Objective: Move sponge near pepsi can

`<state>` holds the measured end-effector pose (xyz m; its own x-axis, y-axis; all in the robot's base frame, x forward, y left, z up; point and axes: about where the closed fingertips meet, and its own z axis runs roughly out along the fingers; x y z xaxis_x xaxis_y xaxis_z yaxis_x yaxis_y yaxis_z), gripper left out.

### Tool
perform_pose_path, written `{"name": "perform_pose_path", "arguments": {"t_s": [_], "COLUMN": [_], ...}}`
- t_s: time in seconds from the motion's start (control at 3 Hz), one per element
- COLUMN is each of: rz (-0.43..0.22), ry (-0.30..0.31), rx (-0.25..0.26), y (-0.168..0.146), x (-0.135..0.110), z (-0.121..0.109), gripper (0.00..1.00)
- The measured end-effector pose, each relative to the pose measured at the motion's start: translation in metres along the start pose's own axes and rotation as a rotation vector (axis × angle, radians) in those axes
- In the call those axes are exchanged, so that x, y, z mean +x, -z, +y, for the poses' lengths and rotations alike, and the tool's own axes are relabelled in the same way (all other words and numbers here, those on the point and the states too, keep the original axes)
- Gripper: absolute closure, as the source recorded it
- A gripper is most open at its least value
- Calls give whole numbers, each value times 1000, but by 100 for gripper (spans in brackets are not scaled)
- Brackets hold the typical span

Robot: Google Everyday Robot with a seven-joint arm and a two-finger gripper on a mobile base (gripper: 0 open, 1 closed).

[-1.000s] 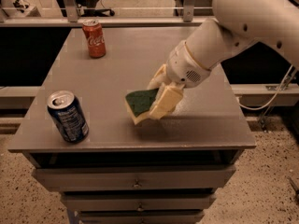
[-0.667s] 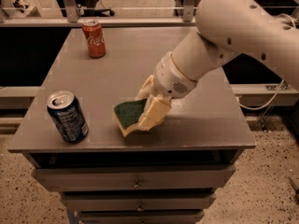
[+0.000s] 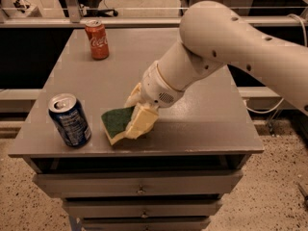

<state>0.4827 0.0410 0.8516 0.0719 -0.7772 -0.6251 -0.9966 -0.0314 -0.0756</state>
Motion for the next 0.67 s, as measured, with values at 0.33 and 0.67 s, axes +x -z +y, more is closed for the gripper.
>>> {"name": "perform_pose_path", "arguments": {"t_s": [0.33,0.67], "rz": [-12,-25], "ry": [-8,-24], "rx": [-4,-23], "y": [-13,-27], "x": [-8,-15], "z": [-1,1], "gripper": [100,82]}}
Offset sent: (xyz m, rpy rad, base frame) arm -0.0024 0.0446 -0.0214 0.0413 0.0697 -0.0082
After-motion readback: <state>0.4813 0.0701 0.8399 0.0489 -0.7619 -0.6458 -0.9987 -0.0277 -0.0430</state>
